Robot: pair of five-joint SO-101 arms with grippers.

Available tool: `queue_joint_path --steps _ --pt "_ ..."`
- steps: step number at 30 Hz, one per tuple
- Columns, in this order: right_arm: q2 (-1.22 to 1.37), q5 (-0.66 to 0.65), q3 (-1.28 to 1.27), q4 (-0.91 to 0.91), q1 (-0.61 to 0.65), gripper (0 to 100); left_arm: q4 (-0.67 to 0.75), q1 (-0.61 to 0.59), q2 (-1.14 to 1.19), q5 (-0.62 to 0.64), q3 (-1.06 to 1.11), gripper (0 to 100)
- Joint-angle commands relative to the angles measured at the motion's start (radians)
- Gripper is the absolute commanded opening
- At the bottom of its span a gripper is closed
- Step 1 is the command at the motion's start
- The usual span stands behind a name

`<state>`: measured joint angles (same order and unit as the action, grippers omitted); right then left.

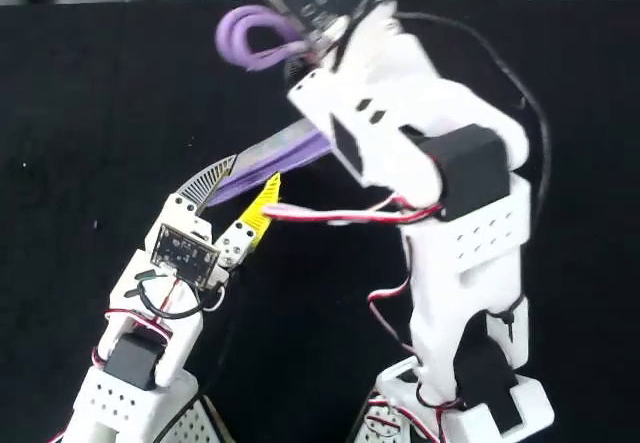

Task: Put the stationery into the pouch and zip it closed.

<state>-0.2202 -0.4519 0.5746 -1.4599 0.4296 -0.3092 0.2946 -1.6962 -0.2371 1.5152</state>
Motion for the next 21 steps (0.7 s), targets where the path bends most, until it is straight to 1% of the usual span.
queue_joint_path --steps 1,5,7,11,13,16,21 --pt "-0.051 0.003 0.033 -0.012 0.057 1.1 -0.002 -0.004 -0.009 0.008 -0.068 20" --pt "-0.061 0.002 0.033 -0.031 0.071 1.1 -0.008 0.004 -0.009 0.011 -0.088 20" --pt "-0.059 0.002 0.033 -0.031 0.071 1.1 -0.058 0.044 -0.009 0.006 -0.117 20" --pt "-0.054 0.002 0.033 -0.032 0.071 1.1 -0.203 0.156 -0.009 0.005 -0.229 21" --pt "-0.061 0.003 0.033 -0.034 0.072 1.1 -0.241 0.189 -0.009 0.005 -0.277 21" --pt "-0.061 0.003 0.042 -0.057 0.081 1.1 -0.242 0.199 -0.009 0.005 -0.308 21" --pt "-0.062 0.003 0.044 -0.084 0.163 1.1 -0.241 0.197 -0.009 0.003 -0.305 21"
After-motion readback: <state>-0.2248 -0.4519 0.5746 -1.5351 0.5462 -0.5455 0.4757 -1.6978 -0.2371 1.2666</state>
